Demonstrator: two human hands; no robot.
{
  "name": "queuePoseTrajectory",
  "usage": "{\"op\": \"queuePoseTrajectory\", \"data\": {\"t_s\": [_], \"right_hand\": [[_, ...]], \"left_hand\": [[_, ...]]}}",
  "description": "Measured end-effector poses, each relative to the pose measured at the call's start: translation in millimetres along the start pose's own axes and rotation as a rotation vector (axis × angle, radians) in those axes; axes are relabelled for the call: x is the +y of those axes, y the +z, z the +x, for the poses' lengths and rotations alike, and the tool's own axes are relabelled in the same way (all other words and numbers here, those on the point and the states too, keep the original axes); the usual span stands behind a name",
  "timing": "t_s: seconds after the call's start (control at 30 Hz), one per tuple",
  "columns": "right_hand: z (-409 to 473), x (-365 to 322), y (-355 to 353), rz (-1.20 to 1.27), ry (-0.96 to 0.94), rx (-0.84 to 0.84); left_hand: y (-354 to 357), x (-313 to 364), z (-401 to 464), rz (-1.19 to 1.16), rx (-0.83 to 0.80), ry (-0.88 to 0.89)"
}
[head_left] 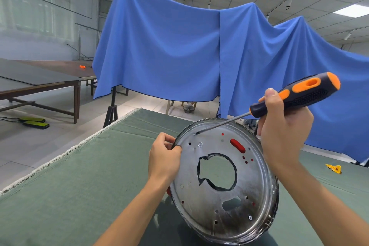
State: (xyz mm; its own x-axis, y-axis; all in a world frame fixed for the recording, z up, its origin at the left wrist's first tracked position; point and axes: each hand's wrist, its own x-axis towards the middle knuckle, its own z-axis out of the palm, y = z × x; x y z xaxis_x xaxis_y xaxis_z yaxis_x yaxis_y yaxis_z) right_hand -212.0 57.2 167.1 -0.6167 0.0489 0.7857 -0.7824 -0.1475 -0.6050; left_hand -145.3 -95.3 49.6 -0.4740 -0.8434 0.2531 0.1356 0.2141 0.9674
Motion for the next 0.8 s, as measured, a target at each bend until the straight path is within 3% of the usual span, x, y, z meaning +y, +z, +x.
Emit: {"op": "queuePoseTrajectory", "data": {"t_s": [0.53, 0.8], "right_hand": [[-2.6, 2.0, -0.8, -0.001, 0.005, -0.014], [-9.6, -6.8, 8.4, -0.065, -0.158, -0.175]], "left_hand": [[-0.8, 0.4, 0.0, -0.002, 0.0, 0.0], [-0.3, -0.1, -0.4, 0.026, 0.004, 0.016]]}}
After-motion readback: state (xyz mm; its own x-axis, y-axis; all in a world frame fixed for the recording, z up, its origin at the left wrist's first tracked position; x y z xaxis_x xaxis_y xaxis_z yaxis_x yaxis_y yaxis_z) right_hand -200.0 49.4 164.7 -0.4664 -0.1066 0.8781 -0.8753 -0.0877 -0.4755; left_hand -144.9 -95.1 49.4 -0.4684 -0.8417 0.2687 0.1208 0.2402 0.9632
